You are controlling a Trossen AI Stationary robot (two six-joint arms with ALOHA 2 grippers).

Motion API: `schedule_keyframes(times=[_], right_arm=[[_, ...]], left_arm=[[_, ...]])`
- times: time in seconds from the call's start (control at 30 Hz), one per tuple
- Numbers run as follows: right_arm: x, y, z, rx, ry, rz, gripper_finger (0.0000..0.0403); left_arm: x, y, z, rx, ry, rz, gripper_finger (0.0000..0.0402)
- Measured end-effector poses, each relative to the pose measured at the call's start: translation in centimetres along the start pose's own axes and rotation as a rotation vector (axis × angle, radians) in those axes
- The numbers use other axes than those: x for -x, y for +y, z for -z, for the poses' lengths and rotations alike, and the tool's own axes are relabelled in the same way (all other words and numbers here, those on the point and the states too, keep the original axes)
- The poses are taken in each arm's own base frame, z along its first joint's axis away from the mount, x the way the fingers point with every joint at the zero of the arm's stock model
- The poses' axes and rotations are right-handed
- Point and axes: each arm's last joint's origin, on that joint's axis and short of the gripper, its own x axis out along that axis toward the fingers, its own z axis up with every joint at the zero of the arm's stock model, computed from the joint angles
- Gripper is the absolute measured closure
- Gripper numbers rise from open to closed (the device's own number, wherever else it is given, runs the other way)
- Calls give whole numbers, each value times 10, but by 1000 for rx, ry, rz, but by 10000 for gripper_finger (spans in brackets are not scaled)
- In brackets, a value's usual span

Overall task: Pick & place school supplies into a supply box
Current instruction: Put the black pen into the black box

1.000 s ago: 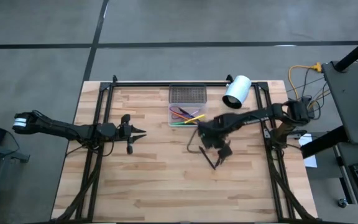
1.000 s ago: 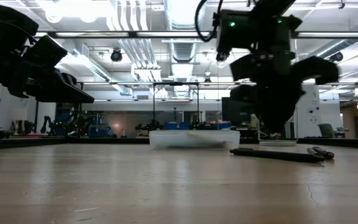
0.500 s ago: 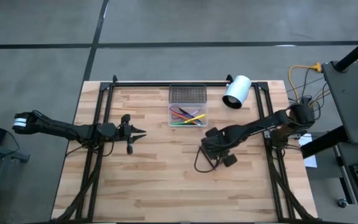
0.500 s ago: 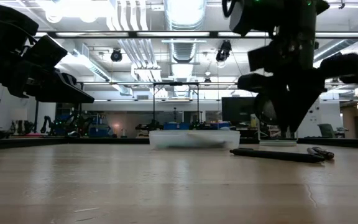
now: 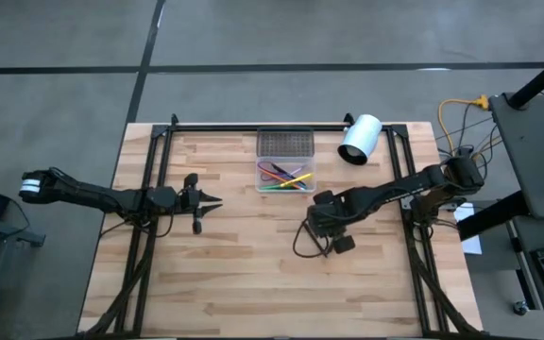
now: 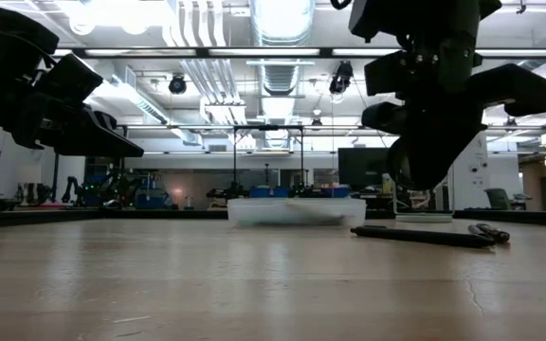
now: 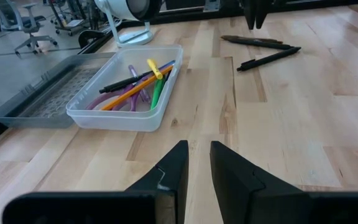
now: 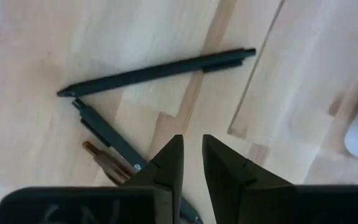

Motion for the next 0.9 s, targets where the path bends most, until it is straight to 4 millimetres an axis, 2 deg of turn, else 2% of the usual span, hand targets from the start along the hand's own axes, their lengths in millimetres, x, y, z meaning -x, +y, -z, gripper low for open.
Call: schedule_keyframes(times=[0.2,0.47,0.67,0.9], right_arm=[[0,-1,-9,1,-86,15,351],[-1,2,-6,47,-66,-60,351],[-1,12,0,183,-21,-168,351],[-9,22,10,298,20,-187,344]], left_arm=[[0,0,0,0,0,0,349],[0,0,0,0,0,0,349],[0,0,0,0,0,0,349],[0,0,0,0,0,0,349]])
